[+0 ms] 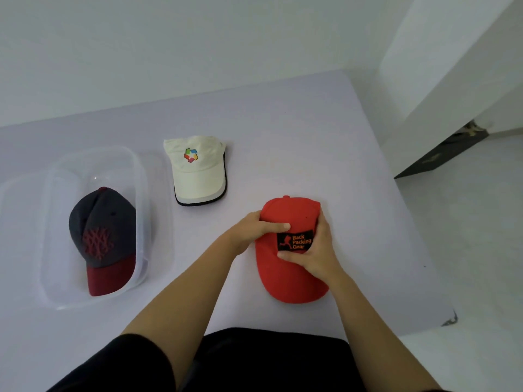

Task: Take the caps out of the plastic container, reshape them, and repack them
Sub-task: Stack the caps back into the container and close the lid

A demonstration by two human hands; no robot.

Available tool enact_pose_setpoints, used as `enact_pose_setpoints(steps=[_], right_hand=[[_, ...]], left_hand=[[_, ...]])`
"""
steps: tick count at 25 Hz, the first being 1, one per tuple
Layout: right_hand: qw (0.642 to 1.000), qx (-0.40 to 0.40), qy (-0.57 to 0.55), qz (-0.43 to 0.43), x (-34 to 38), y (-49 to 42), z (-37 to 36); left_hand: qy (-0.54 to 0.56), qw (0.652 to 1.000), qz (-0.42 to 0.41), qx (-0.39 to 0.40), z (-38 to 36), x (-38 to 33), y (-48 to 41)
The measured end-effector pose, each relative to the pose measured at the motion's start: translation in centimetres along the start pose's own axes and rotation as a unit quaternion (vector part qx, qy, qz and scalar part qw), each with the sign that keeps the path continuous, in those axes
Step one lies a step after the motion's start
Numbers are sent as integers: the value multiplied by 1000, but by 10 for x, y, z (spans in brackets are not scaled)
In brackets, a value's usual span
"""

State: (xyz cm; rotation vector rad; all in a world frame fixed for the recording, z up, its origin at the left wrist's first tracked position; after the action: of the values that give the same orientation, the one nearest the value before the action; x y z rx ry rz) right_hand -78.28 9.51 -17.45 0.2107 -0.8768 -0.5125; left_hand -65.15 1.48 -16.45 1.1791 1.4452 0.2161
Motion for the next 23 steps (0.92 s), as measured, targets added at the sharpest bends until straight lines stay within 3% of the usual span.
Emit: enact_pose_setpoints(steps=[3, 6, 14, 19, 23], right_hand=[[1000, -13, -1, 14, 2, 1, 1], [999, -25, -1, 23, 5, 3, 1], [995, -92, 36, 13, 43, 35, 1], [985, -162, 30, 48, 113, 70, -15], [980, -166, 26, 110, 183, 90, -44]], left_hand=[[-11, 997, 68, -33, 5, 6, 1], [-10, 996, 73, -40, 8, 8, 0], [-4, 999, 44, -7, 18, 2, 35], [-27, 999, -20, 18, 58, -32, 100], [-29, 996, -67, 43, 112, -56, 157]])
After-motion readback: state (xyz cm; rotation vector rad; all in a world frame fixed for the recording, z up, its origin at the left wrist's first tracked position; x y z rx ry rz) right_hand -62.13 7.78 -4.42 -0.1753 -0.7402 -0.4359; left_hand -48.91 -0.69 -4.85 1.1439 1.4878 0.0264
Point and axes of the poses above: each hand's wrist, its own y-axis away from the middle knuckle, its own z-axis out of the back of the hand, x = y × z, the point moved 8 cm from there along -y, towards the middle knuckle, and after that the axes turned 15 degrees about y, right-handed, at the moved point
